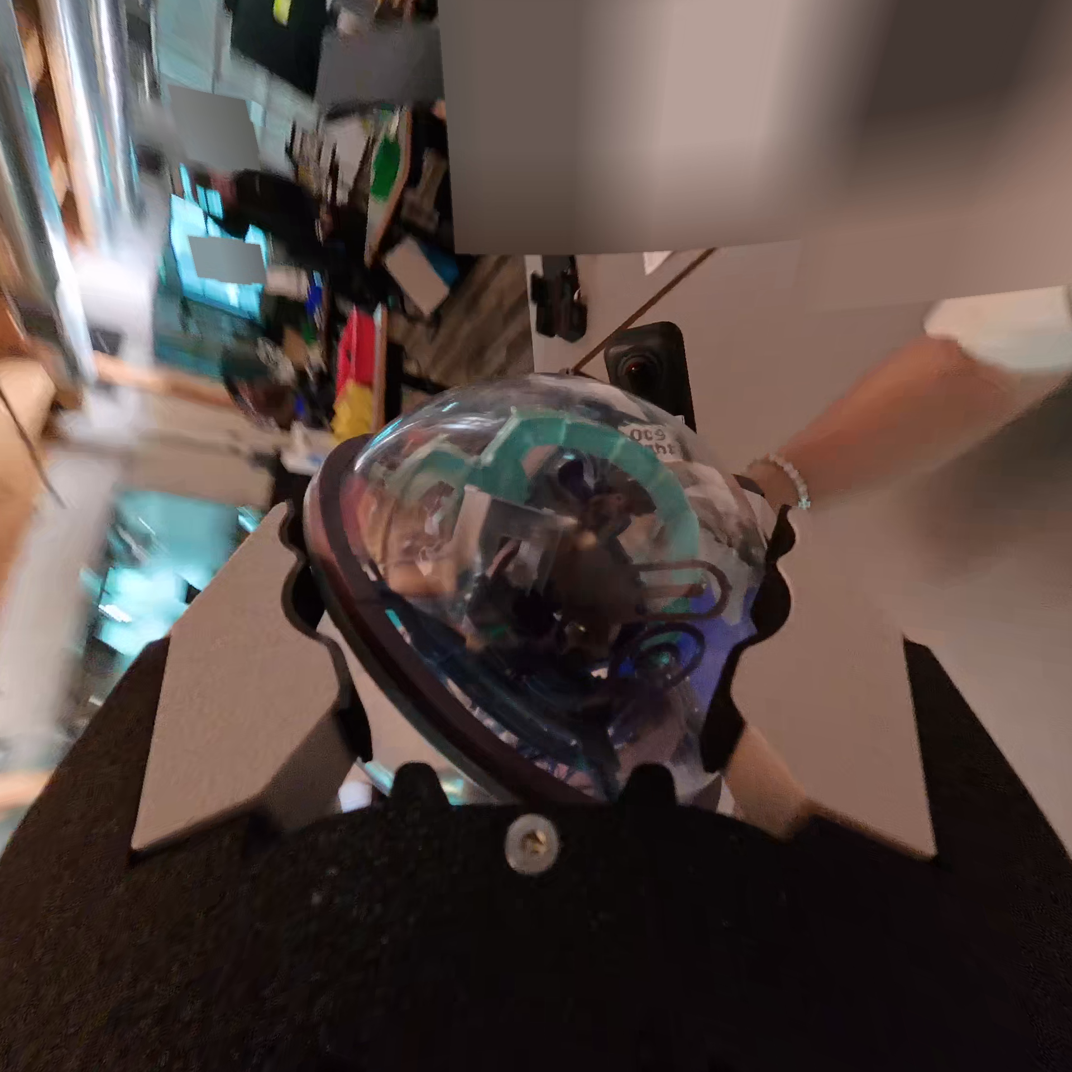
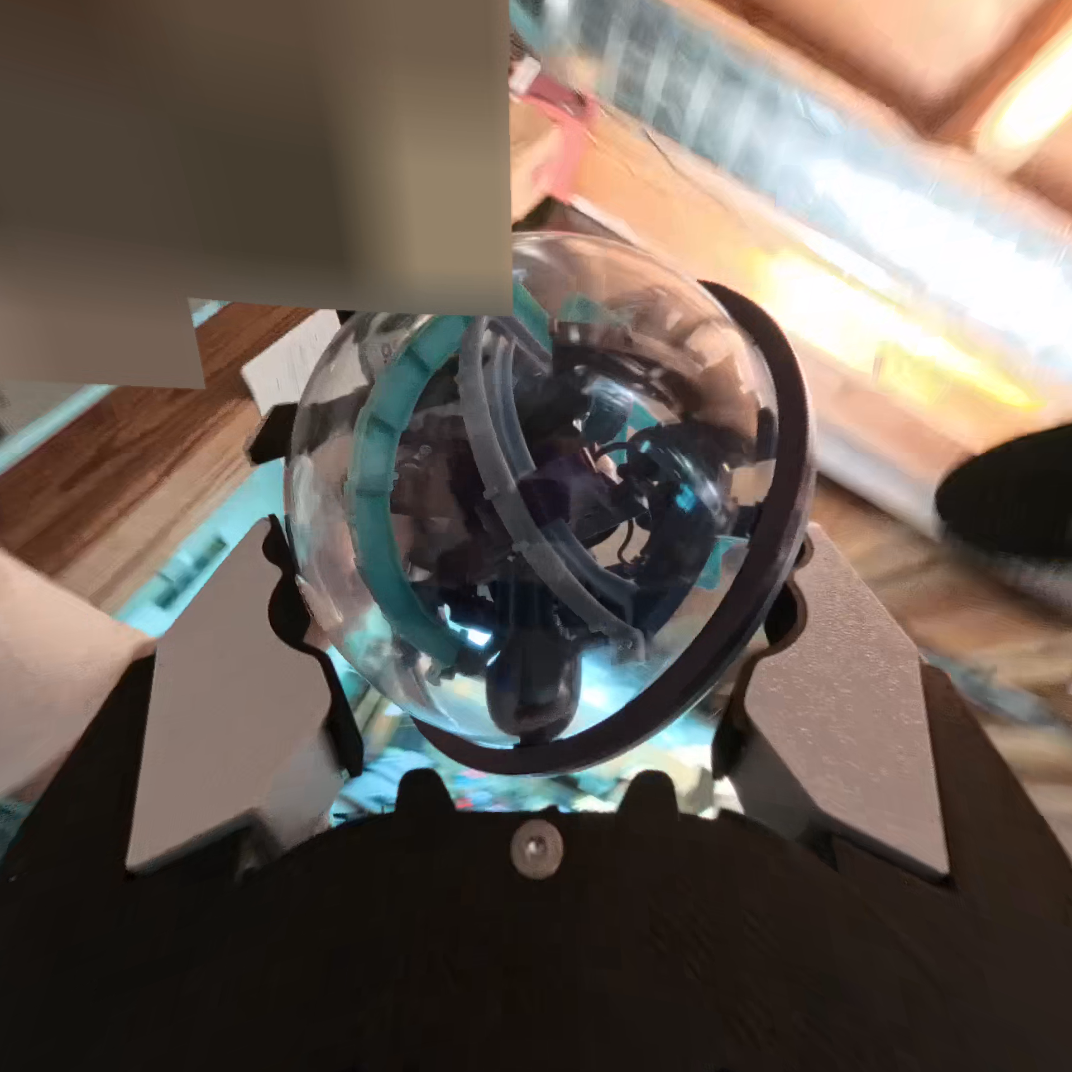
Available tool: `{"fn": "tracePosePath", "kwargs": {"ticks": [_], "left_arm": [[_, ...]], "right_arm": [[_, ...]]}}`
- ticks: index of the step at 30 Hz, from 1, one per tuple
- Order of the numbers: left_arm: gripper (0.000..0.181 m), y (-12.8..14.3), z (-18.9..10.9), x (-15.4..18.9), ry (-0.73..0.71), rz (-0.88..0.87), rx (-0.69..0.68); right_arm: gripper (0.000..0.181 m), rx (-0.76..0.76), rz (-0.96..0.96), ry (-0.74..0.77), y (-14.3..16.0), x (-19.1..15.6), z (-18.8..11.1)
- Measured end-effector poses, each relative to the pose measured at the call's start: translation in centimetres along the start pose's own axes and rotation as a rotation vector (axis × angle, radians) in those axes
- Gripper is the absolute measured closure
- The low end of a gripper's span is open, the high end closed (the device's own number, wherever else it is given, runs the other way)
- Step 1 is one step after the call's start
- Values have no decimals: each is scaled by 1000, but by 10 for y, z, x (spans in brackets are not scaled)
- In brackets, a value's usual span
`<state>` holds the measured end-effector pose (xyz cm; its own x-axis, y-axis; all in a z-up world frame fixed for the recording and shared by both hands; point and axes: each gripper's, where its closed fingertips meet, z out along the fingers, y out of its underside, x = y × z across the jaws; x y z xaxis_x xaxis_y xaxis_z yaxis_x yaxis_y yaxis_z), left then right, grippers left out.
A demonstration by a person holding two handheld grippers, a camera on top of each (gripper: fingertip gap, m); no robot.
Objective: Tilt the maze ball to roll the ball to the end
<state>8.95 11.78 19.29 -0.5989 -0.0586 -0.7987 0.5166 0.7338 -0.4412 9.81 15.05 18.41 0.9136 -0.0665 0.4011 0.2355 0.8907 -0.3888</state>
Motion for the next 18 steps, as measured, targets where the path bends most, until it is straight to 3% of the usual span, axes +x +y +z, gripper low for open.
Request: {"fn": "tracePosePath", "kwargs": {"ticks": [1, 2, 5, 15, 18], "left_arm": [[33, 11, 3, -14, -4, -123, 8], [33, 12, 3, -16, -2, -143, 45], [34, 8, -2, 0, 9, -20, 28], [34, 24, 9, -2, 45, -27, -71], [34, -4, 3, 11, 11, 79, -44]], "right_arm": [[23, -7, 110, 41, 5, 14, -1], [23, 21, 104, 61, 2, 18, -1], [23, -10, 19, 21, 8, 2, -1], [23, -11, 74, 43, 24, 12, -8], [23, 17, -20, -12, 0, -4, -4]]}}
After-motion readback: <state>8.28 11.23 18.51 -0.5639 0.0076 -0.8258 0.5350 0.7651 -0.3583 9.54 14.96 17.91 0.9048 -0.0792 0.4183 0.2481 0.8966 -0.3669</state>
